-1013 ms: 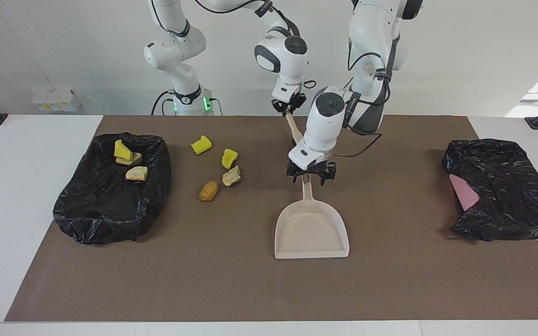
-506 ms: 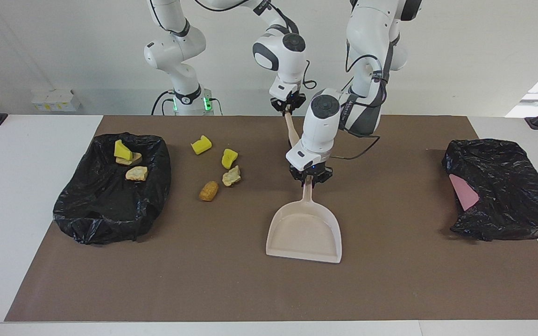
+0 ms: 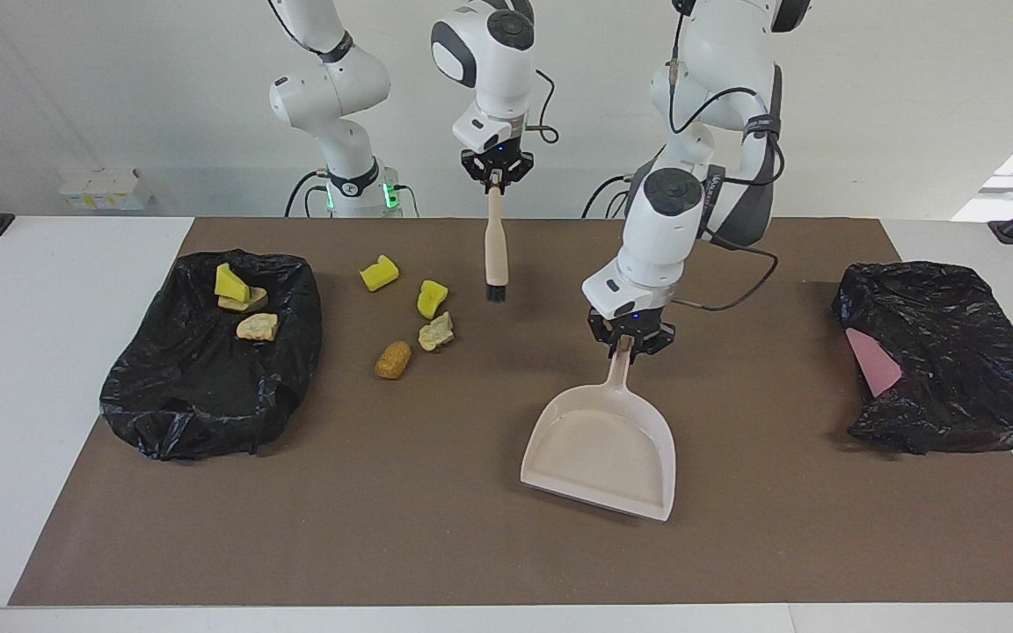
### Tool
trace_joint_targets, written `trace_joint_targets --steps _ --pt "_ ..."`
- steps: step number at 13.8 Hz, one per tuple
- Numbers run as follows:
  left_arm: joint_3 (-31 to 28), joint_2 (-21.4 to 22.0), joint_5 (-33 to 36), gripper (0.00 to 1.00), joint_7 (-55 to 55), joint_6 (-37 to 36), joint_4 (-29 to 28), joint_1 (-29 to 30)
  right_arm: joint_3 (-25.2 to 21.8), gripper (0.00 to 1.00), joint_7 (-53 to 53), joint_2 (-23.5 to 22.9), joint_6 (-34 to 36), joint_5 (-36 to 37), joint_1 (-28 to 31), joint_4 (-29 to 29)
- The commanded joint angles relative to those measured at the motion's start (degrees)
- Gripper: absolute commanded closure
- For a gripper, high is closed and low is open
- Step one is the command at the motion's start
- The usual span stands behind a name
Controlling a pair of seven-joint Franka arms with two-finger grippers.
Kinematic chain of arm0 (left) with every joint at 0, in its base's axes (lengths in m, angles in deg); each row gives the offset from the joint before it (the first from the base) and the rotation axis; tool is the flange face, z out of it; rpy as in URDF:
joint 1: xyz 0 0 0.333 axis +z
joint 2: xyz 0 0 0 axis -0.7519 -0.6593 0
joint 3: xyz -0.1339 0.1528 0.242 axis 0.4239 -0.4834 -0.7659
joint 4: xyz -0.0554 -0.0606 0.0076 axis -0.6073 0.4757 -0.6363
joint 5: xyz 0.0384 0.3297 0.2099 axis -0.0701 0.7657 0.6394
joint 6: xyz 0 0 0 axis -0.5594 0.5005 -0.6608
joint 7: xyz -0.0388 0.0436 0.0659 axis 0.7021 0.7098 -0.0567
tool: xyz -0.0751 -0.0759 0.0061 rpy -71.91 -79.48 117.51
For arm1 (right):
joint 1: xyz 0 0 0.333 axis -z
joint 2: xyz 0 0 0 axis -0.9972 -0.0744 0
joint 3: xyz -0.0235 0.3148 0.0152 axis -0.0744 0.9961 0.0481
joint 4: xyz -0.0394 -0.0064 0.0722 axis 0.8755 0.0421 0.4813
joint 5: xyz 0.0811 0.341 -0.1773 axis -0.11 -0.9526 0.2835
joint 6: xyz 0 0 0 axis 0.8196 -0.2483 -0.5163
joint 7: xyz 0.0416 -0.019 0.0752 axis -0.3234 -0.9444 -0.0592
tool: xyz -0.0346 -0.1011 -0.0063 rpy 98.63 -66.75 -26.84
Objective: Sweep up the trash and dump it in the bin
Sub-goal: 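Grasp the dustpan with the left gripper while the right gripper takes the brush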
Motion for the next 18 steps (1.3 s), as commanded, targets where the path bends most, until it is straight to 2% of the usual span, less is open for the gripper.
trace_joint_targets --steps 1,3,6,10,11,15,18 --pt "0.26 5.59 0.80 1.00 -11.12 -5.33 -0.90 3.66 0.57 1.00 4.49 5.45 3.30 -0.56 3.59 4.68" --pt "0.26 8.41 0.36 1.00 -22.06 -9.20 -1.17 6.91 0.49 1.00 8.79 6.86 4.28 -0.56 5.95 7.40" --pt "0.18 9.21 0.09 1.00 -40.27 -14.31 -1.26 9.12 0.57 1.00 14.94 7.66 4.63 -0.65 10.61 9.78" --pt "0.26 12.18 0.09 1.00 -58.47 -14.06 -5.98 9.74 0.57 1.00 20.40 8.45 5.51 -1.78 15.36 11.98" --pt "0.26 12.89 0.09 1.00 -62.87 -13.27 -7.39 9.39 0.57 1.00 21.80 8.45 5.51 -4.40 16.16 12.51" --pt "0.27 15.71 0.44 1.00 -65.99 -6.96 -14.95 6.85 0.84 1.00 26.12 8.54 -0.46 -9.25 13.46 17.34" --pt "0.26 14.66 0.97 1.00 -65.64 -0.45 -18.99 2.80 0.84 1.00 24.55 7.84 -2.39 -9.35 13.09 17.26"
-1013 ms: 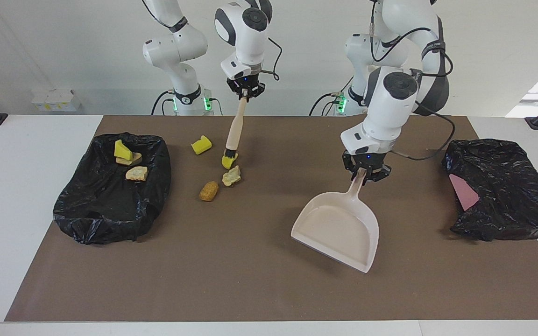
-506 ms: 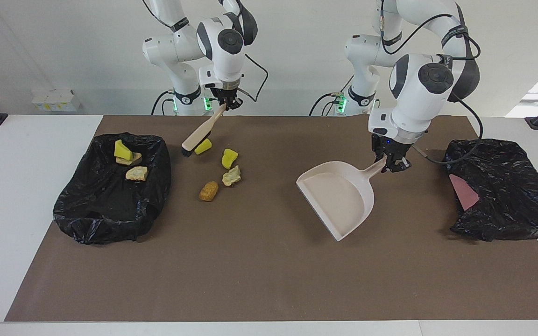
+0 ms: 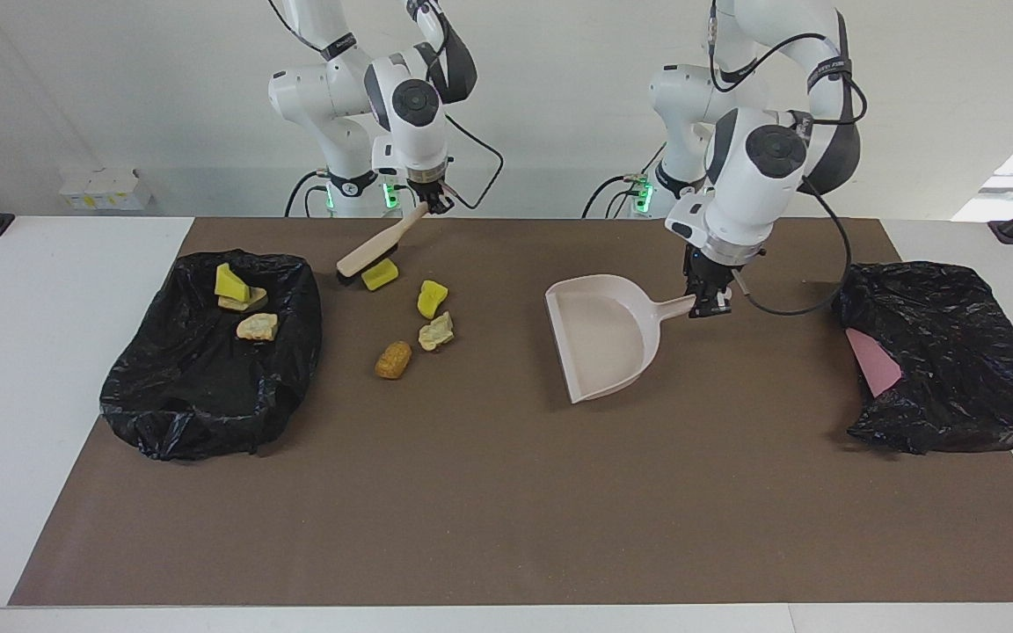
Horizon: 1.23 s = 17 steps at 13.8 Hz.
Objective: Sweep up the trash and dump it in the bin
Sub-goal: 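Grasp the dustpan with the left gripper while the right gripper takes the brush, then sweep the chunks toward the dustpan with the brush in the right gripper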
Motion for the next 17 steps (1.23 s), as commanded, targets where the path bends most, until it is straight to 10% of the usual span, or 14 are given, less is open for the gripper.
trace_joint_targets --steps 1,17 --pt "-0.47 1.67 0.98 1.00 0.25 7.25 -5.98 -2.82 0.20 1.00 -2.65 1.51 -2.46 -1.57 0.19 1.11" --pt "-0.21 -2.46 8.54 1.00 16.78 13.25 -7.58 -12.05 0.38 1.00 -27.73 -24.51 -13.28 -1.13 -0.49 -22.44"
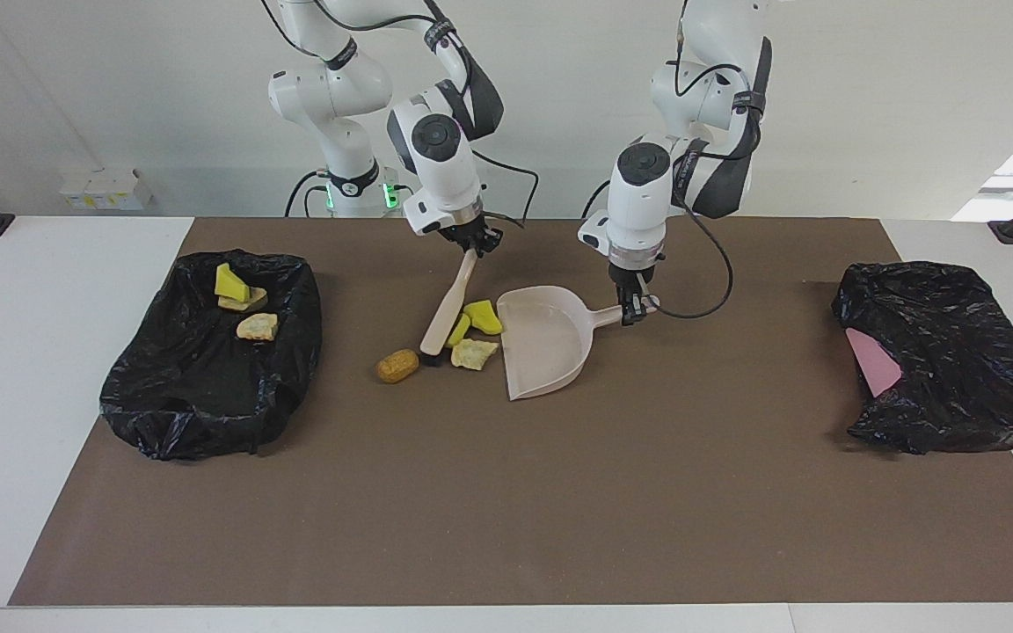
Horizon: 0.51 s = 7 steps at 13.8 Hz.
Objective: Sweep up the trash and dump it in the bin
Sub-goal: 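Sweep the chunks toward the dustpan with the brush in the right gripper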
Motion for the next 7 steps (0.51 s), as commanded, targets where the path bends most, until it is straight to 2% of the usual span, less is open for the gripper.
trace_joint_targets --steps 1,4,7 --pt "-0.56 0.32 1.08 1.00 1.11 2.50 -1.29 -1.04 0.43 1.00 -2.36 -1.60 0.68 -1.18 -3.44 -3.62" --pt "-0.56 0.15 0.99 1.00 1.02 4.96 -1.56 -0.60 0.43 1.00 -2.79 -1.33 4.18 -0.40 -7.67 -6.42" --pt "-0.56 0.06 0.90 1.00 0.67 5.14 -1.65 -0.33 0.43 1.00 -5.87 -2.30 9.99 6.00 -7.60 -11.61"
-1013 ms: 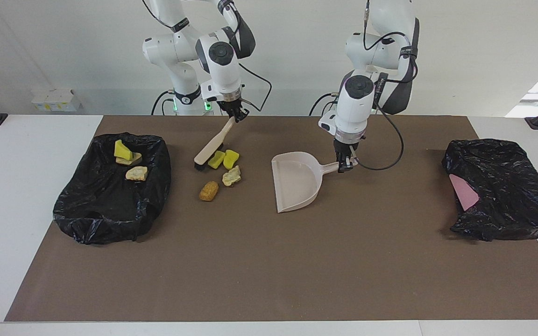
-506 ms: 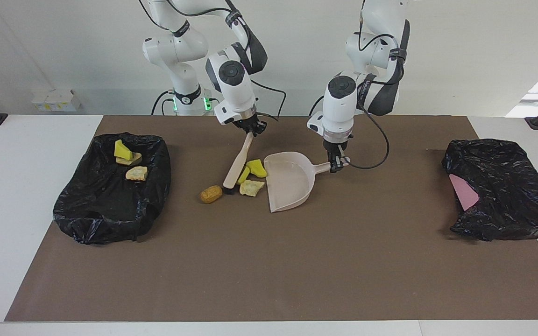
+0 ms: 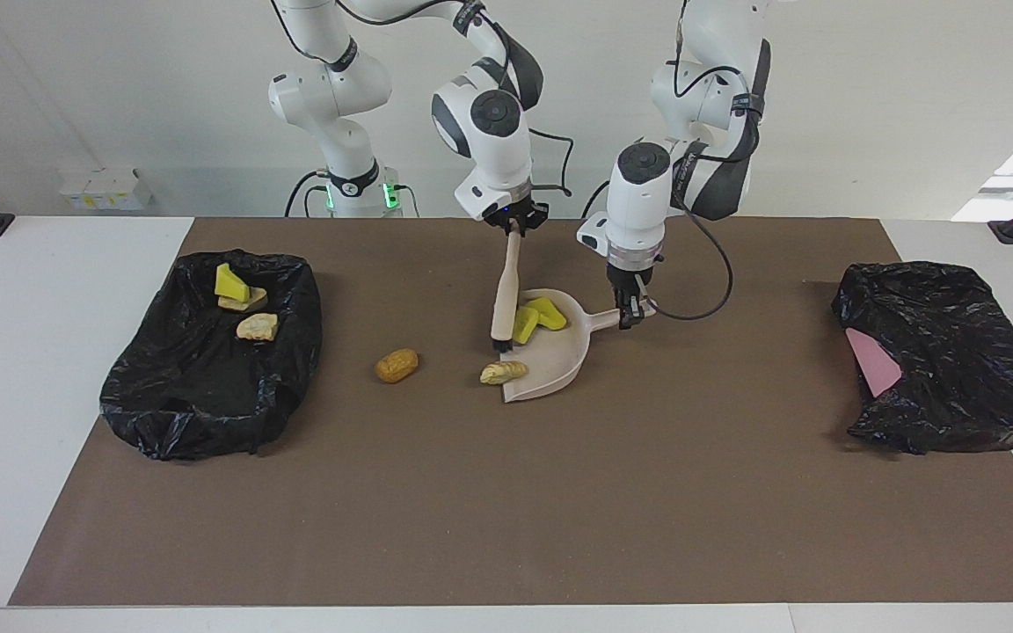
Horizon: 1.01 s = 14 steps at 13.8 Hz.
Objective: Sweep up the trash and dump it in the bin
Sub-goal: 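Sweep the chunks toward the dustpan with the brush in the right gripper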
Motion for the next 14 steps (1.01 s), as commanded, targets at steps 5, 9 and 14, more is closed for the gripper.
trace_joint_targets --steps 5,9,14 --pt "-0.51 0.10 0.35 1.00 0.86 3.86 -1.18 0.29 -0.29 1.00 -6.75 -3.62 10.67 13.40 4.56 -11.17" --pt "-0.42 0.10 0.35 1.00 0.86 3.86 -1.18 0.56 -0.46 1.00 -6.67 -4.33 13.74 18.59 10.89 -10.47" --pt "-0.25 0.10 0.26 1.00 7.34 2.90 -0.83 -0.67 -0.38 1.00 -7.28 -2.66 15.17 26.15 18.97 -5.30"
